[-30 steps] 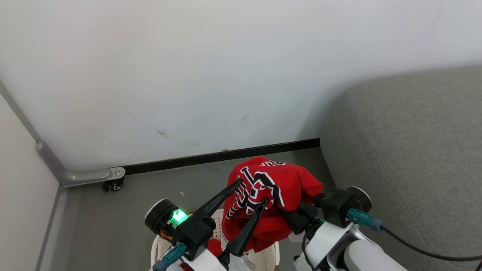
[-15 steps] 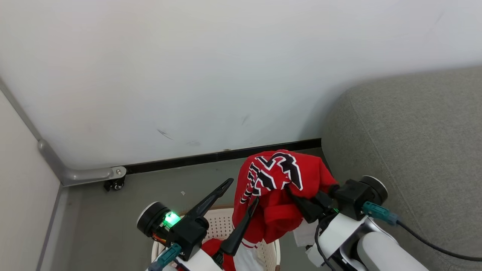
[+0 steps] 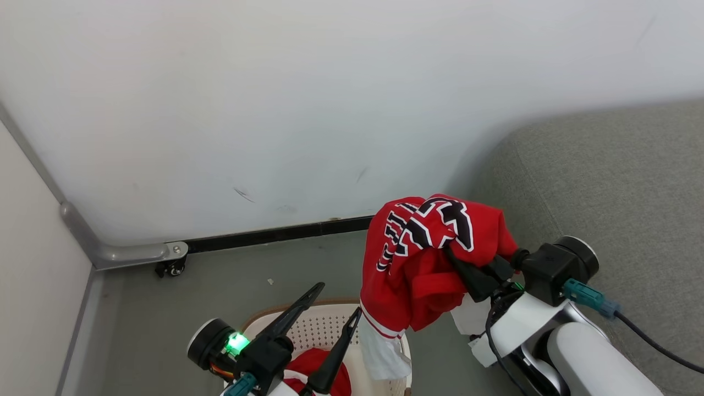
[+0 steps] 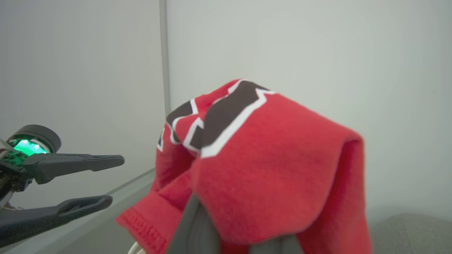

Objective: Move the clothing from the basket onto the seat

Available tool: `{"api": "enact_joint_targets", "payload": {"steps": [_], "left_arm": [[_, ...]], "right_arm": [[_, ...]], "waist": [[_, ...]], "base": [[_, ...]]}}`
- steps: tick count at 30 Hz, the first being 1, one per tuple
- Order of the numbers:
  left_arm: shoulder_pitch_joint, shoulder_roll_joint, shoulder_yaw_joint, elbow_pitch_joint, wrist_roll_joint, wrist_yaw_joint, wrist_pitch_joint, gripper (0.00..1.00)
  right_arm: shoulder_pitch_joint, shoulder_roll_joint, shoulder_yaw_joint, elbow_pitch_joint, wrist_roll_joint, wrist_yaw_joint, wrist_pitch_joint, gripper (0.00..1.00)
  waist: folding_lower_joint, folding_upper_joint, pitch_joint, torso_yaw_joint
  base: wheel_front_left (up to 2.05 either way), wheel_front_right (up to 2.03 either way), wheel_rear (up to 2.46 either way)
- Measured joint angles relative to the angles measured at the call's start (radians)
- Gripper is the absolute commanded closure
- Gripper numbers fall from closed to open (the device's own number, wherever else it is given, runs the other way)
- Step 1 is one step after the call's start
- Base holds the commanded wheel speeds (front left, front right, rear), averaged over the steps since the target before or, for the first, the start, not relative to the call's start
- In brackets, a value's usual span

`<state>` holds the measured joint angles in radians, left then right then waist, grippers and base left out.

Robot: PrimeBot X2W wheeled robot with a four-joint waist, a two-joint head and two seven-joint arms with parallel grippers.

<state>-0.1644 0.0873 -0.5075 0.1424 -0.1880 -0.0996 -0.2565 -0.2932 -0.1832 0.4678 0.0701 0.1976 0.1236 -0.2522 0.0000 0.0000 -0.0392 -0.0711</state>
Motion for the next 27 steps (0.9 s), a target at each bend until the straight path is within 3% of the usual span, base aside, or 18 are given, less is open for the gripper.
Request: {"api": "enact_joint_targets", "payload": {"steps": [27], "left_arm": [[0.095,0.016,-0.061,0.022,0.043,-0.018,0.0,0.0]], "right_arm": [[0.003,-0.054,-0.172,-0.061,-0.034,0.0,0.0,1.0]], "waist": [[0.0,0.0,-0.003,-0.021]], "base": [[0.0,0.0,0.0]]}}
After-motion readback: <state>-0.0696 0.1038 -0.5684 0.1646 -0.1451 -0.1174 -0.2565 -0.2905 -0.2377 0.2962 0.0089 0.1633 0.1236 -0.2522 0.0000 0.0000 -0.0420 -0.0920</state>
